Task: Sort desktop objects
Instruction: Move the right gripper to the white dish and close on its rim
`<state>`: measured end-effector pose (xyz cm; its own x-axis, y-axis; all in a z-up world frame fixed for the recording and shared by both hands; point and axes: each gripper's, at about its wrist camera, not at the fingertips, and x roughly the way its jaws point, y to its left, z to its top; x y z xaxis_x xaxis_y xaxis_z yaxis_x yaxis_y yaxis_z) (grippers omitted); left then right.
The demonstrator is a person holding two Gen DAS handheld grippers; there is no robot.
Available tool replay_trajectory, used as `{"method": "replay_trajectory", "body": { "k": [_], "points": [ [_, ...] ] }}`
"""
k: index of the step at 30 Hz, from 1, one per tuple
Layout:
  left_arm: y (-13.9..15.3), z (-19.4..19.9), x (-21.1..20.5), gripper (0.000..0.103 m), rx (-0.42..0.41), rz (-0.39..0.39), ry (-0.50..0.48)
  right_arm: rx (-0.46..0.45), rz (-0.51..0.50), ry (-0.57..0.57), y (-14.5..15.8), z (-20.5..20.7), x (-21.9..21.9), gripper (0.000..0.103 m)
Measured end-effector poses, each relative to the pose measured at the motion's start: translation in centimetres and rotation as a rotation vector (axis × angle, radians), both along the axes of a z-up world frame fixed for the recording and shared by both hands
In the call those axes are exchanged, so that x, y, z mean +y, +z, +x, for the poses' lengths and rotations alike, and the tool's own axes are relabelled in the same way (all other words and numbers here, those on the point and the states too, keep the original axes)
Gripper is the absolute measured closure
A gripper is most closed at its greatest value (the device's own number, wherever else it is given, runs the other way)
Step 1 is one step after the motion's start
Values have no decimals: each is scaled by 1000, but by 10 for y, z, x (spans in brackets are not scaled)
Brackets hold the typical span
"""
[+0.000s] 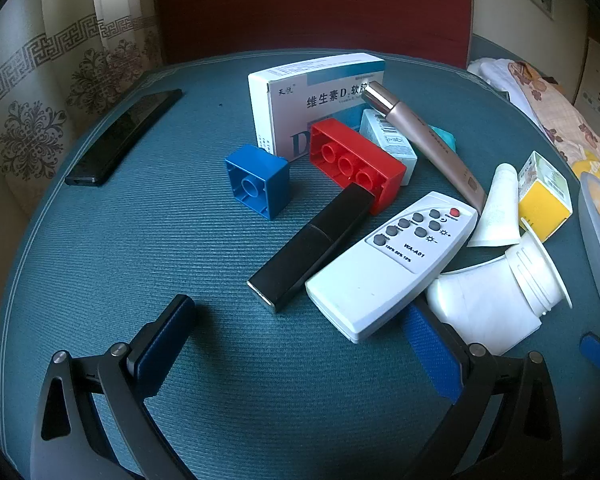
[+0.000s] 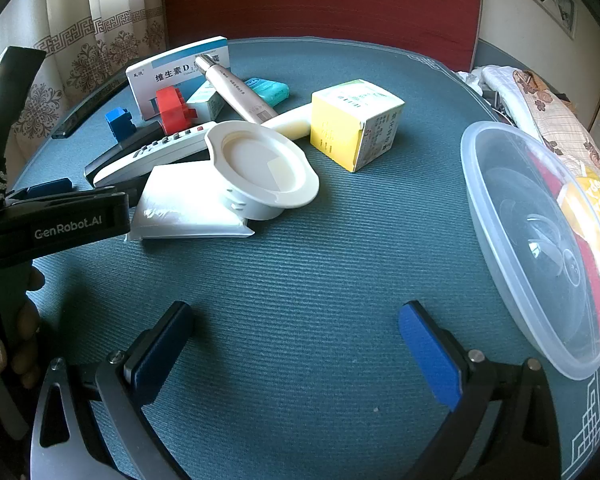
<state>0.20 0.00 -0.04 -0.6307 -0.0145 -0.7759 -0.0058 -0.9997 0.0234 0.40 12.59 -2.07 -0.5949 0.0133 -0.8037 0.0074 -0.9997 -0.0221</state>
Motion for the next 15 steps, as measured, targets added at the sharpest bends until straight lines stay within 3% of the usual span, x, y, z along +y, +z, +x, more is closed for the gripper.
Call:
{"method": "replay_trajectory", "body": {
  "k": [15],
  "points": [
    [2,6,1,0,1,17,-28,-21,-10,77,-1,9,4,0]
  ]
}}
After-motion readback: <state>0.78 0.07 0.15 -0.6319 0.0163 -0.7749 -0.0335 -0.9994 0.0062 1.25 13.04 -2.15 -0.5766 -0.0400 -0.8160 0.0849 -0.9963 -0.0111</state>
